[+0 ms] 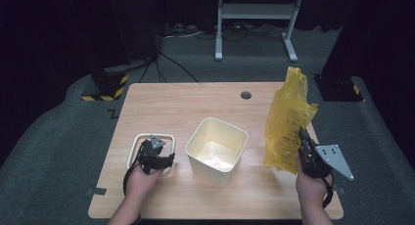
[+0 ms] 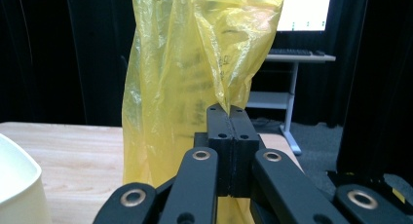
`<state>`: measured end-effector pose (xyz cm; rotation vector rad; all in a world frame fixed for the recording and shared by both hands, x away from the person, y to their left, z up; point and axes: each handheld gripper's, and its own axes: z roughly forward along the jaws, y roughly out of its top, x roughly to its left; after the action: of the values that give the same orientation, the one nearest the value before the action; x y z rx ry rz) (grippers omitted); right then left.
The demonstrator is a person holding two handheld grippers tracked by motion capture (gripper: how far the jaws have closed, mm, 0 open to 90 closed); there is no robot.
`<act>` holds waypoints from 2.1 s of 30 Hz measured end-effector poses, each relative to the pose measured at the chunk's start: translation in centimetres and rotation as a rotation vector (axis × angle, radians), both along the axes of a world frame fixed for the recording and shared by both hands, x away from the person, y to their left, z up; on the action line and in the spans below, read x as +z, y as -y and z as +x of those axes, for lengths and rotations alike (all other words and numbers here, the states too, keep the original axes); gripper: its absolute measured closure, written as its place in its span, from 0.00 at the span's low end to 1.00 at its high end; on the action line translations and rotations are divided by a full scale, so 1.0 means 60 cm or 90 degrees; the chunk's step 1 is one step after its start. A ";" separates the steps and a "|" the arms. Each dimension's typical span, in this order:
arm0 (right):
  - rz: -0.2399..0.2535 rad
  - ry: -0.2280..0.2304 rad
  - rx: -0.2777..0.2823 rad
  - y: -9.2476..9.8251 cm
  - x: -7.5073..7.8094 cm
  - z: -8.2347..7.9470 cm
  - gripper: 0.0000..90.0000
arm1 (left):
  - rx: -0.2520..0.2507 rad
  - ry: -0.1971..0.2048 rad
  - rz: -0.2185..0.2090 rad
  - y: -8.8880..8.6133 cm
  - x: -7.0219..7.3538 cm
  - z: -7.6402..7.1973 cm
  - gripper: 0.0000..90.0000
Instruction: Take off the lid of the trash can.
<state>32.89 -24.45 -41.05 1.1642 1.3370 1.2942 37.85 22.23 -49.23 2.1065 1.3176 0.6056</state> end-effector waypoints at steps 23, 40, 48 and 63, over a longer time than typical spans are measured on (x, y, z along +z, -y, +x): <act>0.040 0.102 0.021 -0.017 0.064 -0.034 1.00 | -0.004 -0.001 -0.004 0.004 -0.001 -0.001 0.34; 0.045 0.131 0.025 -0.031 0.083 -0.040 1.00 | -0.008 0.000 -0.017 -0.008 -0.001 -0.002 0.34; 0.045 0.142 0.054 -0.052 0.092 -0.038 1.00 | 0.008 0.010 -0.013 -0.014 0.007 -0.009 0.35; 0.076 0.195 0.113 -0.127 0.133 -0.038 1.00 | 0.018 0.004 -0.024 -0.025 0.005 -0.012 0.35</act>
<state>30.62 -16.84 -33.07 0.8962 1.1687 1.6272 37.16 23.73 -48.94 2.0568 1.3479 0.5947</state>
